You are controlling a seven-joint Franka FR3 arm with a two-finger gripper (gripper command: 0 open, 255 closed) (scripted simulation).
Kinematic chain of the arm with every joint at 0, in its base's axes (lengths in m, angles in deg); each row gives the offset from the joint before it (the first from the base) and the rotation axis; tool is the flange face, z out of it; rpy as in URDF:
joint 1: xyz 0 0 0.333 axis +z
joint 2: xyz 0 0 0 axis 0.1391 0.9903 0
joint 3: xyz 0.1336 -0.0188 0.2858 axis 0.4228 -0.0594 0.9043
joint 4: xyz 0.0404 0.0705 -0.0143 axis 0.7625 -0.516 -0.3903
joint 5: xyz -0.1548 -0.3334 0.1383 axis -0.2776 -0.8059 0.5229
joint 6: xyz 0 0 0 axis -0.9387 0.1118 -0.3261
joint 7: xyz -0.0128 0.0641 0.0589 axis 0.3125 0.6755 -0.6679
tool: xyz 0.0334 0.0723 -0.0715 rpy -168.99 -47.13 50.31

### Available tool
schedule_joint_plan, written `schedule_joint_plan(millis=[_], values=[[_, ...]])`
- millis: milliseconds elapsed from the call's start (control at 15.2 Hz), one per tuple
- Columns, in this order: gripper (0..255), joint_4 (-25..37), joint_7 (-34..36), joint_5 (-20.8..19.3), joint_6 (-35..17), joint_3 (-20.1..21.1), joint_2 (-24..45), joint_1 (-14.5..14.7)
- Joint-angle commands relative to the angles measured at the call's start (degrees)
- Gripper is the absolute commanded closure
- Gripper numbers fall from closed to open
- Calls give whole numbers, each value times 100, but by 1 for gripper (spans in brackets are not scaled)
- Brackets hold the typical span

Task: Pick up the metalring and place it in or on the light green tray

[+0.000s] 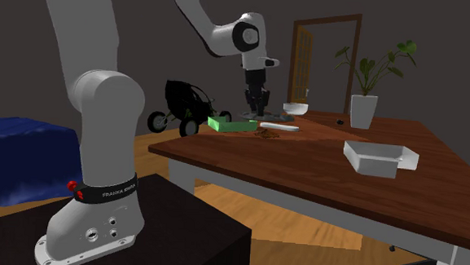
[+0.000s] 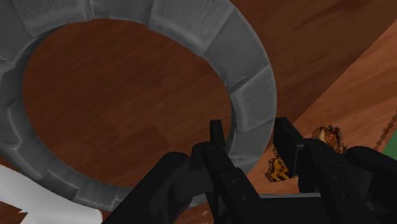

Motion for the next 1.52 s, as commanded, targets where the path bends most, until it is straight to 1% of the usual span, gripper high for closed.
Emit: schedule_joint_plan(millis=[0, 396, 792, 1122, 1452], values=[[255, 187, 206, -10, 47, 118, 149, 84], [255, 1026, 992, -121, 219, 518, 852, 411], [255, 2108, 1717, -319, 518, 805, 1687, 772], [255, 3232, 2243, -512, 888, 954, 2492, 1119], [255, 4642, 2667, -697, 1407, 1033, 3435, 1512]])
